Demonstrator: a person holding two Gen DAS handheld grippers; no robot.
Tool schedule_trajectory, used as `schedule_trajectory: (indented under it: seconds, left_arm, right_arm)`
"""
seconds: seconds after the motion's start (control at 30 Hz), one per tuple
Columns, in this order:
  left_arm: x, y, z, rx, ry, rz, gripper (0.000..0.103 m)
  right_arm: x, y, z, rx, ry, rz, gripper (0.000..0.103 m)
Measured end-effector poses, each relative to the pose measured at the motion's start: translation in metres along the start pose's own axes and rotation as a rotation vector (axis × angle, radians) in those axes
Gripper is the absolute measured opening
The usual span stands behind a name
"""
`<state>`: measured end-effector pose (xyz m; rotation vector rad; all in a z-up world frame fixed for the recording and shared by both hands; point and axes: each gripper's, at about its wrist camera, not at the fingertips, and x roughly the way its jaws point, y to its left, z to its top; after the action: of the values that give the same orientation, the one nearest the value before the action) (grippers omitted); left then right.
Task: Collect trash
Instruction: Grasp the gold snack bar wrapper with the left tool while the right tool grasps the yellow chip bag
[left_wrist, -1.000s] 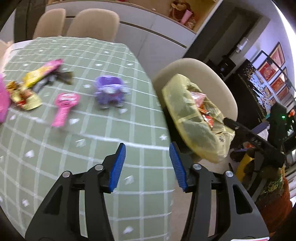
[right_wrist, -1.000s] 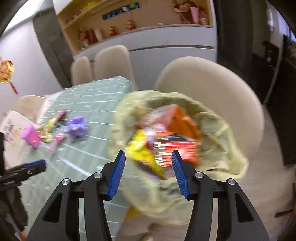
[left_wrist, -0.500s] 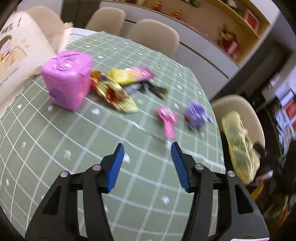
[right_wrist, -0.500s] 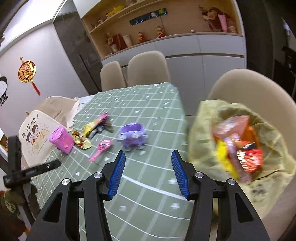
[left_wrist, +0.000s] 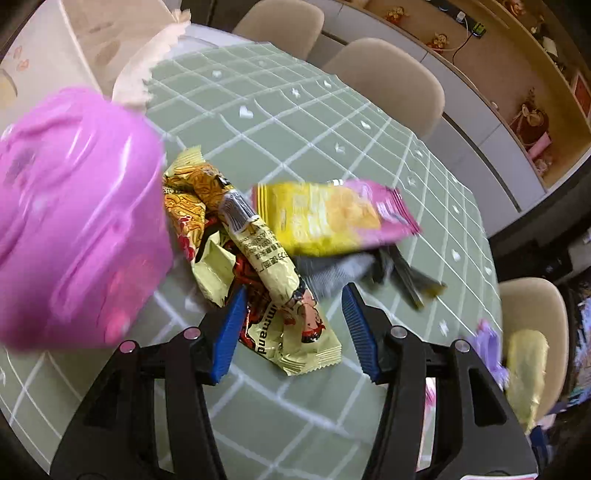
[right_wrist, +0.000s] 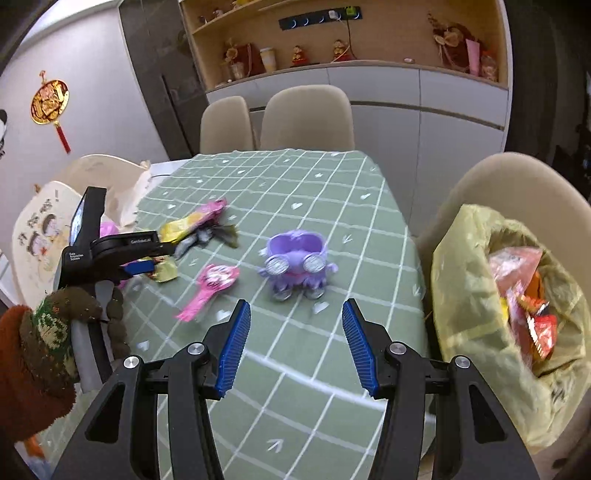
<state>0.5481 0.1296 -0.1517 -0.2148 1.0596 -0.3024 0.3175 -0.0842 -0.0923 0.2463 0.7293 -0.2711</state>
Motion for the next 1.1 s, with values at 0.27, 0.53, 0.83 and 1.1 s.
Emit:
schedule_trajectory:
  seconds: [0.27, 0.53, 0.83, 1.1]
  left_arm:
    - [-0.004, 0.011, -0.01, 0.082, 0.062, -0.119, 0.019]
    - [-0.054, 0.023, -0.058, 0.226, 0.158, -0.278, 0.014]
    - [-0.077, 0.032, -0.096, 0.348, 0.254, -0.375, 0.027]
    - [-0.092, 0.04, -0.082, 0.307, 0.174, -0.367, 0.042]
  right_arm:
    - [0.057, 0.035, 0.047, -0.091, 0.051, 0.102, 0.049]
    - [0.165, 0.107, 0.107, -0.085, 0.116, 0.151, 0.049]
    - [0.253, 0.141, 0.147, -0.174, 0.152, 0.047, 0.049]
    - [0.246, 0.148, 0.115, -0.281, 0.305, 0.137, 0.034]
